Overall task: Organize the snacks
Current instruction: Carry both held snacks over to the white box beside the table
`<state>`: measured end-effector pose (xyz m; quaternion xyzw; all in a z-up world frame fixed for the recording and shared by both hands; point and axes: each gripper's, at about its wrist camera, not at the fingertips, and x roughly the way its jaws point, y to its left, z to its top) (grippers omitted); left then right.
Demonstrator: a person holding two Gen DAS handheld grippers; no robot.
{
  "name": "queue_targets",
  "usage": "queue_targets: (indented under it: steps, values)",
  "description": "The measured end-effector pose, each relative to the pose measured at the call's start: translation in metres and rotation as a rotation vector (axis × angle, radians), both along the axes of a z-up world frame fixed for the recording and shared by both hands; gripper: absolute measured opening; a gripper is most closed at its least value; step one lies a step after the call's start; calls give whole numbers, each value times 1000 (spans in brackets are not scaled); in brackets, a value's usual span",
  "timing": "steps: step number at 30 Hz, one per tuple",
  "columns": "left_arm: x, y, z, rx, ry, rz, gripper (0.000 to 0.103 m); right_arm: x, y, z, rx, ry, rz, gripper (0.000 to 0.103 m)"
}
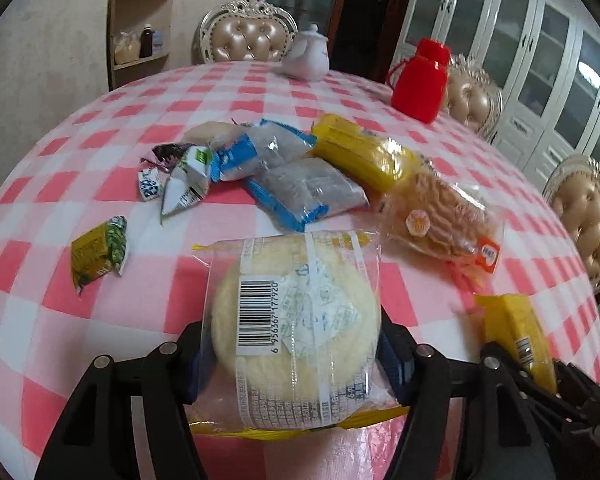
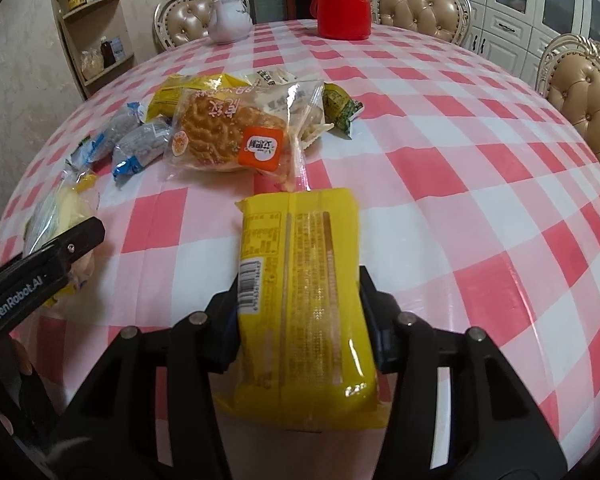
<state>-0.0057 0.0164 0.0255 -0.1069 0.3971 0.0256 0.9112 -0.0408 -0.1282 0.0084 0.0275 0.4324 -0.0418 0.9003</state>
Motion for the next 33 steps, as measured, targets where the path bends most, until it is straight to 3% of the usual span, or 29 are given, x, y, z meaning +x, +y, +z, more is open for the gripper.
queue_targets:
  steps: [7, 12, 21, 23, 33]
  values:
    - [-13, 7, 3, -37, -14, 0, 67, -12, -5, 13, 64, -106, 7, 52]
    - [-25, 4, 8, -21, -55, -6, 67, -24, -15, 20, 233, -159, -2, 52]
    - [-44, -10, 12, -21, -92, -50, 67, -61, -14, 22, 272, -237, -45, 52]
    - [-47, -13, 10, -22, -90, -52, 67, -75, -15, 28, 272, -293, -40, 52]
    - [-75, -28, 9, -31, -98, -83, 67, -104, -25, 25, 301, -248, -46, 52]
